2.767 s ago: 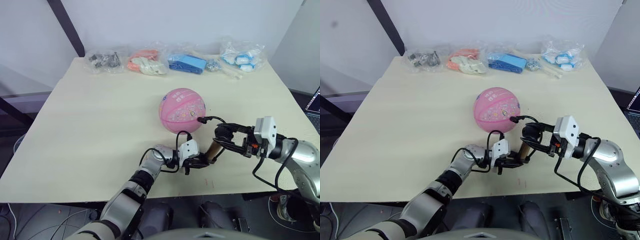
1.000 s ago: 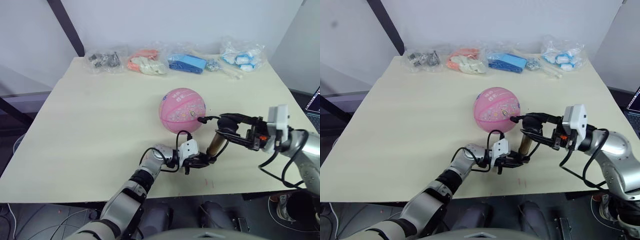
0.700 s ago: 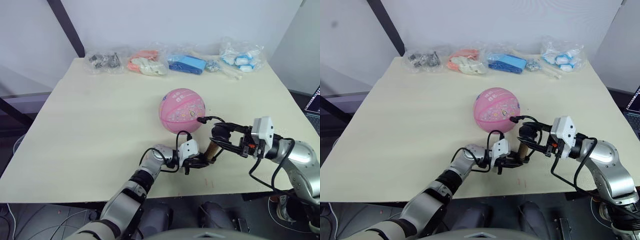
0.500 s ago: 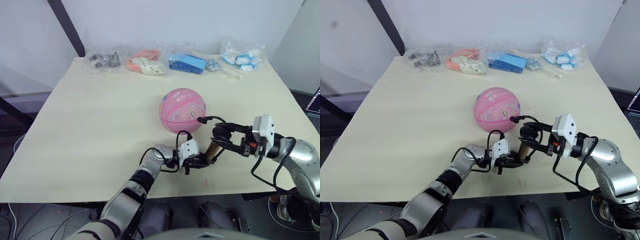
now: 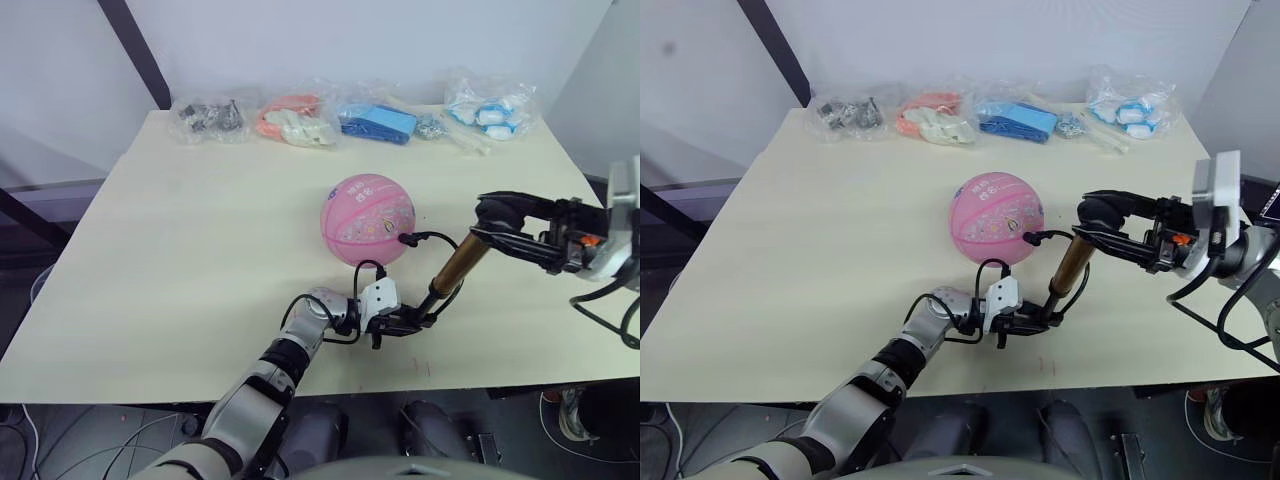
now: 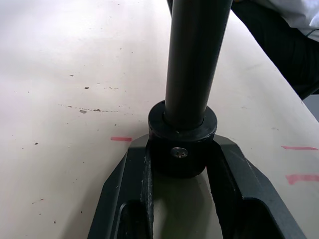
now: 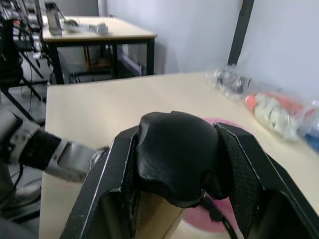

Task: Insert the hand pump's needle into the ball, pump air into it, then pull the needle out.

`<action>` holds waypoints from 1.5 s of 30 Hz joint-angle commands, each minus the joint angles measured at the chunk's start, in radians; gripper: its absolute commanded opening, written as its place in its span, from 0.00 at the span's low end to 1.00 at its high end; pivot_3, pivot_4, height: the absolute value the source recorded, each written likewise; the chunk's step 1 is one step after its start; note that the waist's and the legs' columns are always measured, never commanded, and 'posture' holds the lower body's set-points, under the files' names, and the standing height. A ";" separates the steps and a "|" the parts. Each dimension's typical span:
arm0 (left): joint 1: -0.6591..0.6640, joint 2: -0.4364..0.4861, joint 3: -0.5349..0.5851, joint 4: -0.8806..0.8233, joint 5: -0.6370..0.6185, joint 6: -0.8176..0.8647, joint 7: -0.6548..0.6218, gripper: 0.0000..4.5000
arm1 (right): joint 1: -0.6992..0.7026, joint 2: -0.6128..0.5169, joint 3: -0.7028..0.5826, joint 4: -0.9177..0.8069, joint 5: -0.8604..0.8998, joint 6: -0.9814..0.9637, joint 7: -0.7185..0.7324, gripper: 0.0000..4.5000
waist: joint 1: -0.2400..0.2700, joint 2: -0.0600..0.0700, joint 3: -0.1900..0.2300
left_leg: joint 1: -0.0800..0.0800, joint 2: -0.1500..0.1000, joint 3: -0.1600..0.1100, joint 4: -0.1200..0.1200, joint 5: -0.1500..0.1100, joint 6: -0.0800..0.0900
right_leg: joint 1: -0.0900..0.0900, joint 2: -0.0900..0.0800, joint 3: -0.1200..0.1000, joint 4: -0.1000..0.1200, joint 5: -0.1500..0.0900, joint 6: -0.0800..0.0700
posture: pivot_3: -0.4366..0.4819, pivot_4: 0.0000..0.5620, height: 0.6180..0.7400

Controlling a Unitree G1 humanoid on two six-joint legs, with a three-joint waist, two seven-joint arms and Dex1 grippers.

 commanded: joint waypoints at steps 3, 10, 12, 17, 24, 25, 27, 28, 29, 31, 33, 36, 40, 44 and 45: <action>0.028 0.033 -0.008 0.073 0.036 0.046 0.013 0.24 | -0.054 -0.017 -0.074 -0.020 0.073 0.010 0.001 0.42 | 0.000 0.000 0.000 | 0.000 0.000 0.000 0.000 0.000 0.000 | 0.000 0.000 0.000 0.000 0.000 0.000 | 0.48 0.27 1.00; 0.027 0.031 -0.009 0.073 0.036 0.047 0.014 0.24 | 0.014 0.033 0.057 -0.050 -0.038 -0.018 0.001 0.42 | 0.000 -0.001 0.000 | 0.000 0.000 0.000 0.000 0.000 0.000 | 0.000 0.000 0.000 0.000 0.000 0.000 | 0.48 0.27 1.00; 0.026 0.031 -0.008 0.074 0.036 0.047 0.015 0.24 | 0.047 0.073 0.111 -0.046 -0.085 -0.043 -0.009 0.42 | -0.001 0.000 0.000 | 0.002 0.000 0.000 0.000 0.000 0.000 | 0.001 0.000 0.000 0.000 0.000 0.000 | 0.48 0.27 1.00; 0.028 0.034 -0.006 0.070 0.037 0.049 0.016 0.24 | 0.094 0.123 0.193 -0.013 -0.177 -0.100 -0.004 0.42 | -0.003 -0.002 -0.002 | 0.004 0.001 0.000 0.000 0.000 0.000 | 0.002 0.001 0.001 0.002 0.000 0.000 | 0.48 0.27 1.00; 0.034 0.040 -0.005 0.065 0.036 0.048 0.017 0.24 | 0.139 0.174 0.293 0.046 -0.303 -0.190 0.001 0.42 | -0.003 -0.004 -0.006 | 0.005 0.003 0.000 0.000 0.000 0.000 | 0.002 0.002 0.000 0.003 0.000 0.000 | 0.48 0.27 1.00; 0.034 0.040 -0.005 0.064 0.036 0.048 0.017 0.24 | 0.149 0.191 0.311 0.058 -0.321 -0.204 -0.005 0.42 | -0.003 -0.004 -0.006 | 0.005 0.003 0.000 0.000 0.000 -0.001 | 0.002 0.003 0.000 0.003 0.000 0.000 | 0.48 0.27 1.00; 0.035 0.040 -0.005 0.063 0.036 0.048 0.018 0.24 | 0.163 0.217 0.354 0.090 -0.384 -0.249 -0.014 0.42 | -0.004 -0.005 -0.008 | 0.005 0.003 0.000 0.000 0.000 -0.001 | 0.002 0.003 0.000 0.003 0.000 0.000 | 0.48 0.27 1.00; 0.035 0.040 -0.005 0.063 0.035 0.048 0.019 0.24 | 0.168 0.228 0.370 0.102 -0.406 -0.263 -0.019 0.42 | -0.004 -0.005 -0.008 | 0.005 0.003 0.000 0.000 0.000 -0.001 | 0.002 0.003 0.000 0.003 0.000 0.000 | 0.48 0.27 1.00; 0.035 0.040 -0.005 0.062 0.035 0.048 0.019 0.24 | 0.170 0.236 0.380 0.110 -0.421 -0.273 -0.021 0.42 | -0.005 -0.005 -0.008 | 0.006 0.003 0.000 0.000 0.000 -0.001 | 0.001 0.003 0.000 0.003 0.000 0.000 | 0.48 0.27 1.00; 0.036 0.041 -0.005 0.061 0.035 0.048 0.018 0.24 | 0.171 0.246 0.392 0.121 -0.441 -0.290 -0.024 0.42 | -0.005 -0.004 -0.008 | 0.006 0.004 0.000 0.000 0.000 -0.001 | 0.002 0.003 0.000 0.004 0.000 0.001 | 0.48 0.27 1.00; 0.038 0.044 -0.005 0.054 0.033 0.050 0.016 0.24 | 0.175 0.258 0.404 0.126 -0.453 -0.299 -0.031 0.42 | -0.005 -0.005 -0.008 | 0.006 0.004 0.000 0.000 0.000 -0.001 | 0.002 0.004 0.000 0.004 0.000 0.001 | 0.48 0.27 1.00; 0.040 0.048 -0.003 0.045 0.030 0.052 0.011 0.24 | 0.177 0.266 0.416 0.139 -0.477 -0.310 -0.037 0.42 | -0.005 -0.005 -0.009 | 0.006 0.004 0.000 0.000 0.000 -0.001 | 0.001 0.004 0.001 0.004 0.000 0.001 | 0.48 0.27 1.00; 0.041 0.052 0.003 0.019 0.019 0.060 0.003 0.24 | 0.190 0.276 0.433 0.143 -0.493 -0.323 -0.034 0.42 | -0.006 -0.005 -0.008 | 0.006 0.004 0.000 0.000 0.000 -0.001 | 0.001 0.005 0.001 0.004 0.000 0.000 | 0.48 0.27 1.00; 0.044 0.055 0.004 -0.006 0.015 0.067 -0.001 0.24 | 0.211 0.280 0.445 0.150 -0.509 -0.334 -0.035 0.42 | -0.008 -0.004 -0.008 | 0.006 0.006 0.000 -0.001 0.000 -0.002 | 0.001 0.006 0.001 0.004 0.000 0.000 | 0.48 0.27 1.00; 0.045 0.055 0.005 -0.013 0.013 0.070 -0.002 0.24 | 0.213 0.283 0.445 0.152 -0.509 -0.335 -0.037 0.42 | -0.008 -0.004 -0.008 | 0.006 0.006 0.000 -0.001 -0.001 -0.002 | 0.001 0.007 0.001 0.004 0.000 0.000 | 0.48 0.27 1.00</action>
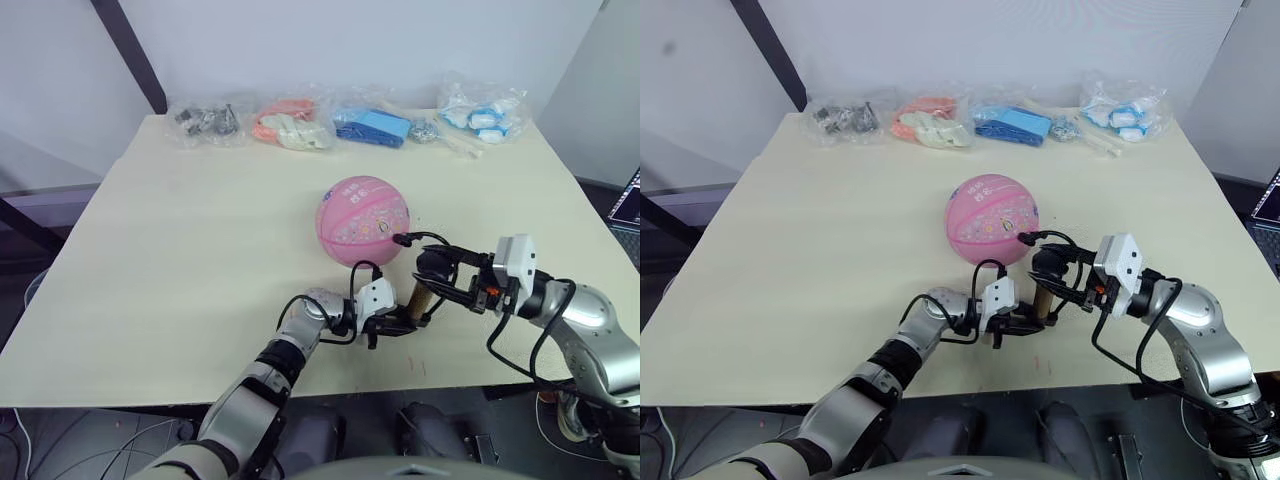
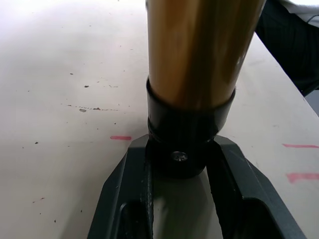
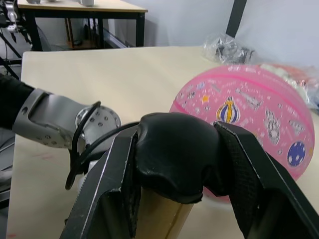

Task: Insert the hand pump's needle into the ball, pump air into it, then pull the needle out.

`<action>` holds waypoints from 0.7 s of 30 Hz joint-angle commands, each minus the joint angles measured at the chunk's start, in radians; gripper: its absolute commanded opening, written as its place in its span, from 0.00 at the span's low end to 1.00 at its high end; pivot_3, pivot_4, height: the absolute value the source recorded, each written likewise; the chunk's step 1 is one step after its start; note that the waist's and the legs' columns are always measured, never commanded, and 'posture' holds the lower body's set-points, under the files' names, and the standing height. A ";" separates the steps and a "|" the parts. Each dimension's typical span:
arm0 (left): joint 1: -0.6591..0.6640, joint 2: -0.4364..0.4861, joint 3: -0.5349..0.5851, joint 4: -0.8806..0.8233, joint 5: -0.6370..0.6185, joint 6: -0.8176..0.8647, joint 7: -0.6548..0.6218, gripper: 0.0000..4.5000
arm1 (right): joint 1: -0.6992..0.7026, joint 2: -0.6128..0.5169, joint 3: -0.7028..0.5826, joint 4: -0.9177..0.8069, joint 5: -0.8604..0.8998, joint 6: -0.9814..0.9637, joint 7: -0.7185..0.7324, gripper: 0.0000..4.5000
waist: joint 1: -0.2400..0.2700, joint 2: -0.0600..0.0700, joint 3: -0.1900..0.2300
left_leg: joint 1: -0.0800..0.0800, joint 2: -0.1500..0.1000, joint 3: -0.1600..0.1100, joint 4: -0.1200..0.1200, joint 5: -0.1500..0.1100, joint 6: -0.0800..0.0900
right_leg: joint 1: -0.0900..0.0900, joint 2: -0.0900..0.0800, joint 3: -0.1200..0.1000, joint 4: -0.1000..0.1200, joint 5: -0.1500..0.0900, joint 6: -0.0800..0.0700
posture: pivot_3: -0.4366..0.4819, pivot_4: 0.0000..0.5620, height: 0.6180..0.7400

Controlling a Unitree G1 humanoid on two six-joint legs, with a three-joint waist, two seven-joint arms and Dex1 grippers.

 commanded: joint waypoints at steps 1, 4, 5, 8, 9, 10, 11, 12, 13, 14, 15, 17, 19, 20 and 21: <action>0.030 0.031 0.004 0.013 0.006 0.052 -0.006 0.24 | 0.049 0.004 0.075 0.041 -0.040 0.025 0.020 0.42 | -0.001 0.000 0.000 | 0.000 0.001 0.000 0.000 0.000 0.000 | 0.000 0.001 0.000 0.000 0.000 0.000 | 0.48 0.27 1.00; 0.034 0.034 0.006 -0.005 0.003 0.062 -0.009 0.24 | 0.058 0.013 0.073 0.045 -0.040 0.011 0.022 0.42 | -0.002 0.000 0.000 | 0.000 0.002 0.000 0.000 -0.001 -0.001 | 0.000 0.002 0.000 0.000 0.000 0.000 | 0.48 0.27 1.00; 0.034 0.034 0.007 -0.007 0.002 0.065 -0.010 0.24 | 0.059 0.014 0.073 0.047 -0.040 0.002 0.027 0.42 | -0.002 0.000 0.000 | 0.000 0.002 0.000 0.000 -0.001 -0.001 | 0.000 0.003 0.000 0.000 0.000 0.000 | 0.48 0.27 1.00; 0.034 0.035 0.012 -0.013 -0.002 0.072 -0.008 0.24 | 0.061 0.020 0.069 0.050 -0.032 -0.004 0.029 0.42 | -0.005 0.000 0.000 | 0.000 0.003 0.000 0.000 -0.001 -0.002 | 0.000 0.003 0.000 0.000 0.000 0.000 | 0.48 0.27 1.00; 0.034 0.035 0.014 -0.013 -0.003 0.073 -0.006 0.35 | 0.060 0.023 0.066 0.050 -0.027 -0.005 0.027 0.42 | -0.006 0.000 0.000 | 0.000 0.003 0.000 0.000 -0.001 -0.002 | 0.000 0.003 0.000 0.000 0.000 0.000 | 0.48 0.27 1.00; 0.033 0.035 0.017 -0.011 -0.003 0.071 -0.002 0.46 | 0.059 0.025 0.065 0.051 -0.026 -0.005 0.026 0.42 | -0.006 0.000 0.000 | 0.000 0.003 0.000 0.000 -0.001 -0.002 | 0.000 0.003 0.001 0.000 0.000 0.000 | 0.48 0.27 1.00; 0.032 0.035 0.018 -0.007 -0.004 0.069 0.002 0.53 | 0.058 0.027 0.064 0.052 -0.025 -0.007 0.027 0.42 | -0.006 0.001 0.001 | 0.000 0.003 0.000 0.000 -0.001 -0.002 | 0.000 0.003 0.000 0.000 0.000 0.000 | 0.48 0.27 1.00; 0.032 0.036 0.019 -0.005 -0.004 0.067 0.004 0.61 | 0.058 0.029 0.064 0.052 -0.025 -0.009 0.026 0.42 | -0.005 0.002 0.001 | 0.000 0.003 0.000 0.000 -0.001 -0.002 | 0.000 0.003 0.000 0.000 0.000 0.000 | 0.48 0.27 1.00; 0.031 0.037 0.019 -0.003 -0.006 0.068 0.004 0.71 | 0.058 0.029 0.065 0.052 -0.025 -0.010 0.027 0.42 | -0.004 0.002 0.001 | 0.000 0.002 0.000 0.000 -0.001 -0.002 | 0.000 0.002 0.001 0.000 0.000 0.000 | 0.48 0.27 1.00; 0.031 0.037 0.019 -0.002 -0.006 0.065 0.006 0.81 | 0.057 0.029 0.066 0.053 -0.026 -0.012 0.027 0.42 | -0.002 0.002 0.001 | 0.000 0.002 0.000 0.000 -0.001 -0.002 | 0.000 0.002 0.001 0.000 0.000 -0.001 | 0.48 0.27 1.00; 0.030 0.037 0.018 -0.001 -0.007 0.062 0.008 0.91 | 0.057 0.029 0.066 0.053 -0.027 -0.013 0.026 0.42 | -0.001 0.002 0.001 | 0.000 0.002 0.000 0.001 -0.001 -0.002 | 0.000 0.002 0.000 0.000 0.000 -0.001 | 0.48 0.27 1.00; 0.030 0.036 0.018 -0.001 -0.011 0.064 0.007 0.97 | 0.057 0.030 0.065 0.054 -0.025 -0.013 0.027 0.42 | 0.000 0.002 0.001 | 0.000 0.002 0.000 0.001 0.000 -0.003 | 0.000 0.003 0.001 0.000 0.000 0.000 | 0.48 0.27 1.00; 0.030 0.036 0.020 -0.001 -0.013 0.060 0.011 0.97 | 0.057 0.029 0.062 0.055 -0.026 -0.013 0.026 0.42 | 0.001 0.002 0.001 | 0.001 0.003 0.000 0.001 0.001 -0.004 | 0.000 0.003 0.000 0.000 0.000 0.000 | 0.48 0.27 1.00; 0.031 0.037 0.024 -0.005 -0.016 0.055 0.016 0.97 | 0.056 0.028 0.057 0.054 -0.024 -0.014 0.025 0.42 | 0.000 0.002 0.001 | 0.001 0.003 0.000 0.001 0.001 -0.004 | 0.000 0.004 0.001 0.000 0.000 0.000 | 0.48 0.27 1.00; 0.032 0.039 0.029 -0.014 -0.021 0.056 0.016 0.97 | 0.055 0.027 0.054 0.054 -0.021 -0.014 0.026 0.42 | 0.001 0.002 0.001 | 0.001 0.004 0.000 0.001 0.001 -0.004 | 0.000 0.004 0.000 0.000 0.000 0.000 | 0.48 0.27 1.00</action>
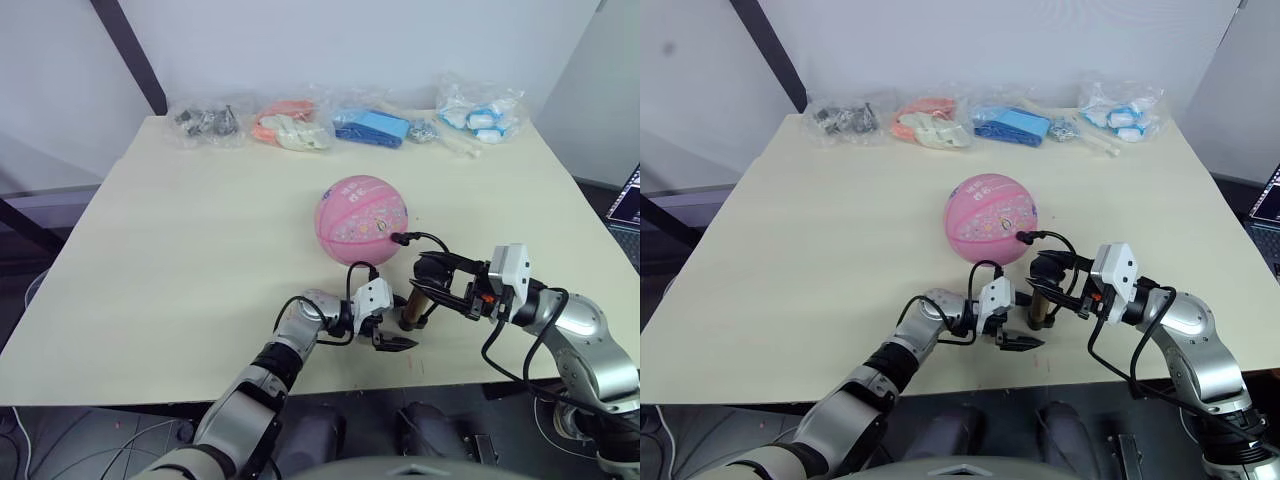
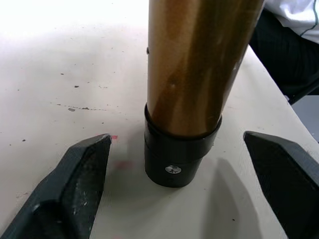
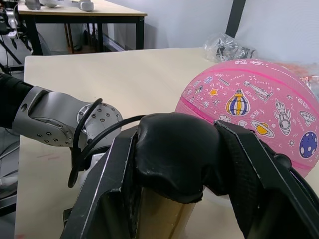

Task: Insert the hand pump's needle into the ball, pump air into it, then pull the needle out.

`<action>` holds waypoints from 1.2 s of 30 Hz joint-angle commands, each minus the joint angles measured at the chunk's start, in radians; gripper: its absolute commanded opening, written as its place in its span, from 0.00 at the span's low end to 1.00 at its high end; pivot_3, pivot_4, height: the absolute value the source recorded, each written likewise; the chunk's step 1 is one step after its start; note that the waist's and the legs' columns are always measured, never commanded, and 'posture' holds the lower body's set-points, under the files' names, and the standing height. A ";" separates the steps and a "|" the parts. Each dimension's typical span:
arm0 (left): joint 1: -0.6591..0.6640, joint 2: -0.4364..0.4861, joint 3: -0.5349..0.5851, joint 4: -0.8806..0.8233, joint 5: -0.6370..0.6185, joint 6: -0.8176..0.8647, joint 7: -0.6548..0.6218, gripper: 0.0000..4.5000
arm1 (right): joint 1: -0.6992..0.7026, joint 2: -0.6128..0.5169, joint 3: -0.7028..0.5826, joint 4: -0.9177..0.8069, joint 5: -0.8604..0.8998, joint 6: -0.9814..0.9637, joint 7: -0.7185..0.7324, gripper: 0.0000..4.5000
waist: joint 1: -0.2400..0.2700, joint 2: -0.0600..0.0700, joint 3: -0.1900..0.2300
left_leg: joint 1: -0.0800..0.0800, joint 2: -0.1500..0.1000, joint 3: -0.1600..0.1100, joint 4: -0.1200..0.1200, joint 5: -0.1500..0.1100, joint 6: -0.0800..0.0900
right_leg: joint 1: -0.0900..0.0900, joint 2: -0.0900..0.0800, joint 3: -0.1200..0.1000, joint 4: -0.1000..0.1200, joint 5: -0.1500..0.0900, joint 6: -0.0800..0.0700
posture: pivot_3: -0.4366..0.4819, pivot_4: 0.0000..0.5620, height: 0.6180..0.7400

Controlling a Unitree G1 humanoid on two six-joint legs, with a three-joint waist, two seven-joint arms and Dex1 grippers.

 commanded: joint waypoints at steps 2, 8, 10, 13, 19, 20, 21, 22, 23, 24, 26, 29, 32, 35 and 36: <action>0.023 0.039 0.030 -0.015 -0.007 0.028 0.018 0.97 | 0.031 -0.007 0.035 0.036 -0.014 0.024 0.025 0.42 | 0.000 0.000 0.000 | 0.000 0.000 0.000 0.000 0.000 0.000 | 0.000 0.000 0.000 0.000 0.000 -0.001 | 0.48 0.27 1.00; 0.085 0.102 0.059 -0.199 -0.073 0.067 -0.025 0.97 | 0.032 -0.004 0.031 0.038 -0.003 0.016 0.029 0.42 | -0.004 0.002 0.002 | -0.001 0.000 0.000 -0.002 0.000 -0.001 | -0.002 0.000 0.000 0.000 0.002 -0.004 | 0.48 0.27 1.00; 0.115 0.137 0.073 -0.286 -0.101 0.085 -0.045 0.97 | 0.031 -0.001 0.023 0.037 0.007 0.017 0.028 0.42 | -0.003 0.003 0.003 | -0.003 0.000 0.000 -0.002 0.000 -0.001 | -0.002 0.000 0.000 -0.001 0.003 -0.005 | 0.48 0.27 1.00; 0.159 0.190 0.098 -0.423 -0.157 0.131 -0.071 0.97 | 0.033 0.001 0.009 0.036 0.027 0.020 0.028 0.42 | 0.003 0.007 0.007 | -0.005 0.000 0.000 -0.002 0.001 -0.002 | -0.004 -0.001 0.001 -0.001 0.003 -0.005 | 0.48 0.27 1.00; 0.208 0.298 0.175 -0.630 -0.269 0.201 -0.111 0.97 | 0.032 -0.006 -0.016 0.034 0.061 0.021 0.048 0.42 | 0.007 0.010 0.010 | -0.006 -0.001 0.000 -0.002 0.001 -0.003 | -0.004 -0.002 0.001 -0.004 0.003 -0.006 | 0.48 0.27 1.00; 0.213 0.319 0.200 -0.666 -0.298 0.211 -0.121 0.97 | 0.030 -0.010 -0.022 0.033 0.069 0.022 0.055 0.42 | 0.006 0.010 0.012 | -0.006 -0.001 0.000 -0.002 0.001 -0.003 | -0.004 -0.002 0.001 -0.004 0.003 -0.006 | 0.48 0.27 1.00; 0.218 0.345 0.227 -0.703 -0.327 0.230 -0.125 0.97 | 0.025 -0.016 -0.029 0.030 0.076 0.022 0.061 0.42 | 0.004 0.011 0.013 | -0.006 -0.001 0.000 -0.002 0.001 -0.003 | -0.004 -0.002 0.001 -0.005 0.003 -0.006 | 0.48 0.27 1.00; 0.222 0.368 0.253 -0.738 -0.357 0.248 -0.130 0.97 | 0.018 -0.018 -0.039 0.028 0.088 0.026 0.064 0.42 | 0.005 0.011 0.013 | -0.006 0.000 0.000 -0.003 0.001 -0.003 | -0.004 -0.004 0.001 -0.005 0.003 -0.006 | 0.48 0.27 1.00; 0.225 0.387 0.273 -0.766 -0.383 0.265 -0.132 0.97 | 0.012 -0.024 -0.048 0.027 0.096 0.029 0.070 0.42 | 0.004 0.012 0.015 | -0.006 0.000 0.000 -0.003 0.001 -0.003 | -0.004 -0.004 0.001 -0.005 0.003 -0.006 | 0.48 0.27 1.00; 0.224 0.404 0.296 -0.790 -0.408 0.282 -0.127 0.97 | 0.007 -0.030 -0.056 0.030 0.101 0.031 0.076 0.42 | 0.003 0.013 0.016 | -0.006 0.000 0.000 -0.003 0.001 -0.003 | -0.004 -0.004 0.001 -0.005 0.003 -0.006 | 0.48 0.27 1.00; 0.219 0.424 0.327 -0.818 -0.444 0.311 -0.113 0.97 | 0.003 -0.038 -0.065 0.038 0.102 0.031 0.085 0.42 | 0.005 0.014 0.017 | -0.006 0.000 0.000 -0.003 0.001 -0.003 | -0.004 -0.005 0.001 -0.006 0.003 -0.006 | 0.48 0.27 1.00; 0.201 0.438 0.366 -0.839 -0.478 0.338 -0.091 0.97 | 0.001 -0.045 -0.072 0.049 0.101 0.028 0.095 0.42 | 0.007 0.014 0.018 | -0.007 -0.001 0.000 -0.003 0.002 -0.004 | -0.004 -0.005 0.000 -0.008 0.003 -0.006 | 0.48 0.27 1.00; 0.164 0.444 0.403 -0.831 -0.498 0.361 -0.051 0.97 | 0.004 -0.045 -0.077 0.048 0.109 0.028 0.103 0.42 | 0.007 0.010 0.020 | -0.008 -0.001 0.000 -0.003 0.002 -0.004 | -0.004 -0.004 0.000 -0.009 0.003 -0.007 | 0.48 0.27 1.00; 0.120 0.438 0.439 -0.803 -0.518 0.374 -0.013 0.97 | 0.007 -0.036 -0.087 0.038 0.127 0.026 0.106 0.42 | 0.007 0.009 0.021 | -0.008 -0.001 0.000 -0.003 0.002 -0.004 | -0.004 -0.004 0.000 -0.010 0.004 -0.007 | 0.48 0.27 1.00; 0.106 0.438 0.442 -0.793 -0.518 0.375 -0.011 0.97 | 0.006 -0.033 -0.091 0.035 0.136 0.027 0.107 0.42 | 0.006 0.009 0.021 | -0.008 -0.001 0.000 -0.003 0.002 -0.004 | -0.004 -0.004 0.000 -0.010 0.004 -0.007 | 0.48 0.27 1.00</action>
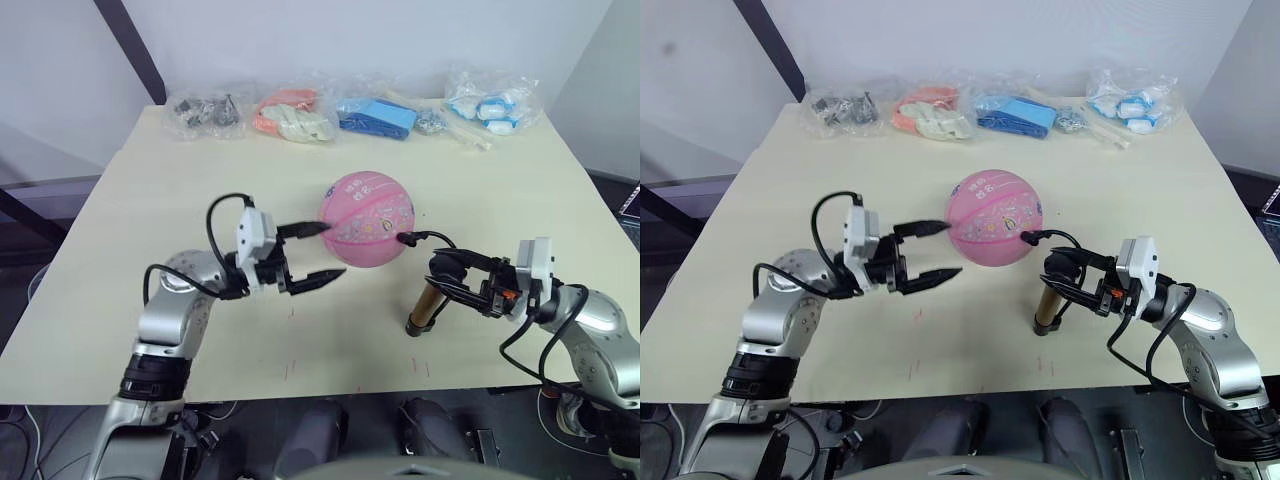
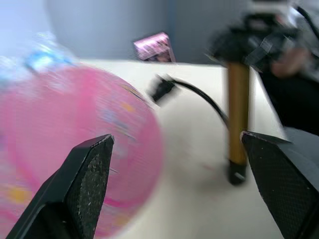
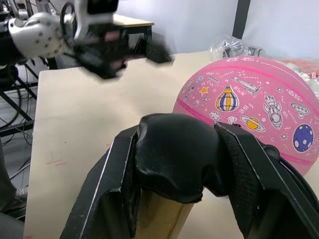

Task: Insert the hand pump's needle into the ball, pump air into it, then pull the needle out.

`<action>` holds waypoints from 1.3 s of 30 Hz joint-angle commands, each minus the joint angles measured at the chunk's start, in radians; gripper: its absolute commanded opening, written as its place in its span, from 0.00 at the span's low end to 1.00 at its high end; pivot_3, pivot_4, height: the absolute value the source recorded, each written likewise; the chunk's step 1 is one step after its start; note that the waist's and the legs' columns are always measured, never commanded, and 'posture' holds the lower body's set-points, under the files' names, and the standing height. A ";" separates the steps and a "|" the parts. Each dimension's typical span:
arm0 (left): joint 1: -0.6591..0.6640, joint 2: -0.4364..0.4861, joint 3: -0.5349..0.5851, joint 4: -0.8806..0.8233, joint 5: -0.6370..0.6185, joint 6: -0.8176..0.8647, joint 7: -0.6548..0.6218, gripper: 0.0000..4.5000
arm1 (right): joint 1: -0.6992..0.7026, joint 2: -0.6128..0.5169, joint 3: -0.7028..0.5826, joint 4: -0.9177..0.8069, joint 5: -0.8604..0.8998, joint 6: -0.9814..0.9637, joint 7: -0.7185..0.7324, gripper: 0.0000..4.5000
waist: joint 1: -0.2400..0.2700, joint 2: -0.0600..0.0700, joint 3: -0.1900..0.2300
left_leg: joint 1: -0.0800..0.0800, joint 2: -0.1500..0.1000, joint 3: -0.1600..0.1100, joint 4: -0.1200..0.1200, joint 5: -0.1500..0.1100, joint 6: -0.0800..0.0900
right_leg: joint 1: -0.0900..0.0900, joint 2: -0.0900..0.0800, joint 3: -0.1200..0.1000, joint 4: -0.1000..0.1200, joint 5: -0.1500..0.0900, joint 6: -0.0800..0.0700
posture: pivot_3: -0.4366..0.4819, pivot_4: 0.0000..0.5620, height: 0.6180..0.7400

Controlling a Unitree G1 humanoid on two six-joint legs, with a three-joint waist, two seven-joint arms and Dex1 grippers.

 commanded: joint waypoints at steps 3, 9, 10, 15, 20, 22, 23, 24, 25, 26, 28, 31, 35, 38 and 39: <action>-0.055 0.007 0.034 0.019 -0.023 0.004 0.013 0.97 | 0.016 0.002 -0.005 -0.002 0.025 0.016 0.022 0.42 | -0.001 0.000 0.000 | 0.000 0.000 0.000 0.000 0.000 0.000 | 0.000 0.000 0.000 0.000 0.000 0.000 | 0.48 0.27 1.00; -0.071 0.052 0.034 0.000 -0.065 0.027 -0.085 0.97 | 0.020 0.008 -0.029 0.019 0.041 0.021 0.016 0.42 | -0.002 0.000 0.001 | 0.000 0.000 0.000 0.000 0.000 0.000 | 0.000 -0.001 0.000 -0.001 0.000 0.000 | 0.48 0.27 1.00; -0.072 0.067 0.034 0.004 -0.067 0.023 -0.108 0.97 | 0.020 0.008 -0.029 0.023 0.042 0.019 0.019 0.42 | -0.002 0.000 0.001 | 0.000 0.000 0.000 0.000 0.000 0.000 | 0.000 -0.001 0.000 -0.001 0.000 0.000 | 0.48 0.27 1.00; -0.069 0.153 0.041 0.012 -0.118 0.047 -0.262 0.97 | 0.015 0.017 -0.033 0.037 0.058 0.032 0.018 0.42 | -0.002 0.000 0.002 | 0.000 0.000 0.000 0.000 0.000 0.000 | 0.000 -0.001 0.000 -0.001 0.000 -0.001 | 0.48 0.27 1.00; -0.076 0.216 0.032 0.033 -0.144 0.056 -0.389 0.97 | -0.007 0.012 -0.043 0.060 0.091 0.079 0.022 0.42 | -0.004 0.001 0.003 | 0.000 0.000 0.001 0.000 0.000 0.000 | 0.000 -0.001 0.000 -0.001 0.000 -0.001 | 0.48 0.27 1.00; -0.082 0.210 0.030 0.033 -0.143 0.057 -0.389 0.97 | -0.019 -0.016 -0.045 0.070 0.073 0.084 0.043 0.42 | -0.004 0.001 0.003 | 0.000 0.000 0.001 0.000 0.000 0.000 | 0.000 -0.001 0.000 -0.001 0.000 -0.001 | 0.48 0.27 1.00; -0.086 0.206 0.030 0.031 -0.141 0.058 -0.386 0.97 | -0.034 -0.033 -0.050 0.072 0.069 0.090 0.049 0.42 | -0.004 0.001 0.003 | 0.000 0.000 0.001 0.000 0.000 0.000 | 0.000 -0.001 0.000 -0.001 0.000 -0.001 | 0.48 0.27 1.00; -0.088 0.202 0.030 0.030 -0.141 0.060 -0.384 0.97 | -0.052 -0.047 -0.057 0.072 0.073 0.099 0.055 0.42 | -0.004 0.001 0.003 | 0.000 0.000 0.001 0.000 0.000 0.000 | 0.000 -0.001 0.000 -0.001 0.000 -0.001 | 0.48 0.27 1.00; -0.089 0.198 0.030 0.028 -0.141 0.063 -0.382 0.97 | -0.069 -0.063 -0.062 0.073 0.076 0.109 0.062 0.42 | -0.004 0.001 0.004 | 0.000 0.000 0.001 0.000 0.000 0.000 | 0.000 -0.001 0.000 -0.001 0.000 -0.001 | 0.48 0.27 1.00; -0.090 0.196 0.030 0.028 -0.141 0.065 -0.381 0.97 | -0.079 -0.073 -0.064 0.074 0.078 0.116 0.066 0.42 | -0.003 0.001 0.004 | 0.000 0.000 0.001 0.000 0.000 0.000 | 0.000 -0.001 0.000 -0.001 0.001 -0.001 | 0.48 0.27 1.00; -0.089 0.192 0.027 0.025 -0.138 0.064 -0.380 0.97 | -0.107 -0.126 -0.061 0.074 0.072 0.140 0.110 0.42 | -0.003 0.002 0.005 | -0.001 0.000 0.001 0.000 0.000 0.000 | 0.000 -0.001 0.000 -0.001 0.001 -0.001 | 0.48 0.27 1.00; -0.087 0.187 0.024 0.022 -0.133 0.060 -0.379 0.97 | -0.151 -0.214 -0.055 0.081 0.055 0.168 0.175 0.42 | -0.003 0.004 0.008 | -0.001 0.000 0.002 0.001 0.000 0.000 | 0.000 -0.002 0.000 -0.001 0.001 -0.001 | 0.48 0.27 1.00; -0.086 0.182 0.025 0.022 -0.131 0.057 -0.376 0.97 | -0.223 -0.280 -0.068 0.092 0.073 0.215 0.215 0.42 | -0.003 0.005 0.010 | -0.002 0.000 0.002 0.001 0.000 0.000 | -0.001 -0.003 -0.001 -0.001 0.001 -0.001 | 0.48 0.27 1.00; -0.083 0.180 0.027 0.023 -0.131 0.054 -0.376 0.97 | -0.251 -0.332 -0.049 0.093 0.039 0.221 0.258 0.42 | -0.004 0.005 0.010 | -0.008 0.000 0.002 0.002 0.000 0.000 | -0.007 -0.003 -0.001 -0.001 0.001 -0.001 | 0.48 0.27 1.00; -0.083 0.179 0.028 0.022 -0.131 0.054 -0.376 0.97 | -0.256 -0.338 -0.049 0.092 0.040 0.229 0.263 0.42 | -0.004 0.005 0.010 | -0.009 0.000 0.002 0.002 0.000 0.000 | -0.008 -0.003 -0.001 0.000 0.001 -0.001 | 0.48 0.27 1.00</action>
